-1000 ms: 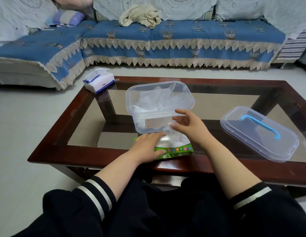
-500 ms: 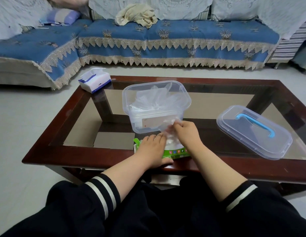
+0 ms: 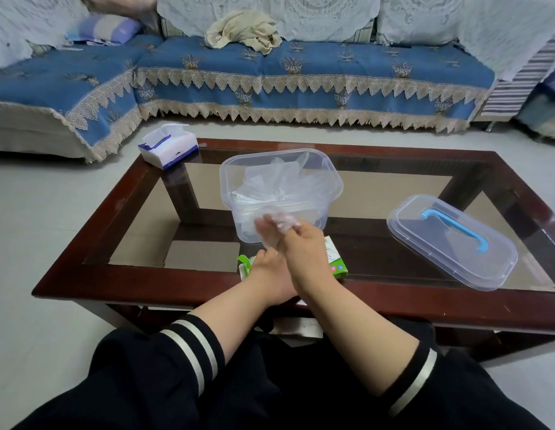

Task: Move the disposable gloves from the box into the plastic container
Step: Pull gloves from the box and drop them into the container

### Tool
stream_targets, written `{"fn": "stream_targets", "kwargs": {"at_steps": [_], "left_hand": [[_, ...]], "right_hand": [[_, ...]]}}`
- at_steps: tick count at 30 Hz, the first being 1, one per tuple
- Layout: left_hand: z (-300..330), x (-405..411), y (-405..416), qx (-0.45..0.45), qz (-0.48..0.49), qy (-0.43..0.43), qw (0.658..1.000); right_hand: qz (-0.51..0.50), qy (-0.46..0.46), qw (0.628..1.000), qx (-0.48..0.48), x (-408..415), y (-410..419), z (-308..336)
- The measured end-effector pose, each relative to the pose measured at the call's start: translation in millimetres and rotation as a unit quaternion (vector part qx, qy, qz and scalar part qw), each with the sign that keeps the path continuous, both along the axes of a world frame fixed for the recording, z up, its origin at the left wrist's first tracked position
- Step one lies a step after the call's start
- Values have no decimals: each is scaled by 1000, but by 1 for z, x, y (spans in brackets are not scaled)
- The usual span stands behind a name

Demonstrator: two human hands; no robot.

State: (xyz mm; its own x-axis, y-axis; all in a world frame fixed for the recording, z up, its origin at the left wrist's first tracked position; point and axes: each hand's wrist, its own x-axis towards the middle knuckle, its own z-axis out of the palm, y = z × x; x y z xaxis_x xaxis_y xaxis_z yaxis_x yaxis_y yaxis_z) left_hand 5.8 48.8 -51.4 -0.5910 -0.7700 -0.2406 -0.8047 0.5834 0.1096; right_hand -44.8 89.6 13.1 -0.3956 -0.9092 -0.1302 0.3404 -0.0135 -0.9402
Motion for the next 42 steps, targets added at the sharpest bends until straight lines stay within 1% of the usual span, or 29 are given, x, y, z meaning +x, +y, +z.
{"fn": "stream_targets", "kwargs": {"at_steps": [3, 5, 8, 11, 12, 13, 14, 15, 16, 17, 18, 19, 20, 21, 22, 24, 25, 26, 28, 29, 31, 32, 34, 35, 36, 38, 39, 41, 42], "left_hand": [[-4, 2, -3, 8, 41, 53, 998], [-8, 2, -4, -24, 0, 37, 999], [-9, 7, -8, -66, -29, 49, 996], [-8, 9, -11, -69, -32, 46, 996], [-9, 11, -14, -65, -27, 50, 996], [-10, 12, -15, -63, -26, 52, 996], [-10, 11, -14, -66, -29, 55, 996], [-10, 12, -15, -68, -30, 58, 996], [-10, 12, -15, -70, -32, 63, 995], [-11, 13, -17, -73, -33, 68, 995], [-11, 13, -17, -73, -34, 73, 994], [-12, 13, -18, -73, -35, 80, 993], [-11, 13, -18, -75, -37, 86, 993], [-12, 13, -19, -79, -39, 89, 992], [-12, 14, -18, -82, -41, 89, 992], [-12, 14, -19, -83, -45, 85, 992], [-13, 14, -19, -85, -47, 86, 992], [-13, 13, -19, -84, -48, 87, 991], [-13, 14, -20, -77, -49, 89, 992], [-12, 13, -20, -76, -51, 92, 992], [-14, 16, -21, -73, -48, 95, 992], [-13, 16, -21, -72, -47, 96, 992], [-14, 17, -22, -70, -46, 99, 992], [-14, 17, -22, -67, -46, 100, 992], [-14, 18, -22, -63, -48, 103, 991], [-11, 18, -22, -52, -50, 113, 991], [-10, 19, -22, -45, -48, 121, 990], [-7, 18, -22, -39, -40, 141, 988], [-6, 18, -23, -43, -38, 148, 987]], "right_hand": [[24, -53, 998, -29, -10, -6, 30], [25, -107, 994, -11, -33, -14, 48], [-47, -201, 977, 51, -71, -30, 64], [-105, -229, 967, 46, -104, -44, 83], [-129, -212, 968, 29, -110, -52, 91], [-157, -169, 973, 5, -115, -58, 100], [-181, -98, 978, -27, -119, -63, 108], [-207, -19, 976, -66, -119, -72, 116], [-232, 66, 963, -124, -115, -80, 123], [-260, 170, 931, -194, -108, -92, 126], [-281, 292, 878, -255, -101, -102, 123], [-288, 418, 811, -291, -91, -112, 115], [-285, 534, 737, -301, -84, -124, 101], [-271, 623, 673, -291, -75, -133, 87], [-236, 687, 634, -266, -68, -140, 71], [-111, 771, 607, -155, -55, -152, 40], [-31, 796, 600, -77, -53, -157, 27], [52, 809, 585, 2, -50, -163, 18], [198, 800, 556, 111, -43, -172, 6], [252, 770, 568, 146, -43, -173, 5], [329, 672, 629, 211, -39, -177, 0], [363, 634, 639, 239, -39, -178, -1], [426, 589, 629, 275, -40, -178, -1], [447, 565, 636, 277, -41, -178, -1], [456, 535, 656, 274, -43, -179, -2], [436, 484, 723, 231, -46, -179, -2], [399, 475, 762, 185, -47, -177, 0], [293, 455, 838, 77, -51, -171, 6], [235, 427, 873, 30, -53, -166, 10]]}}
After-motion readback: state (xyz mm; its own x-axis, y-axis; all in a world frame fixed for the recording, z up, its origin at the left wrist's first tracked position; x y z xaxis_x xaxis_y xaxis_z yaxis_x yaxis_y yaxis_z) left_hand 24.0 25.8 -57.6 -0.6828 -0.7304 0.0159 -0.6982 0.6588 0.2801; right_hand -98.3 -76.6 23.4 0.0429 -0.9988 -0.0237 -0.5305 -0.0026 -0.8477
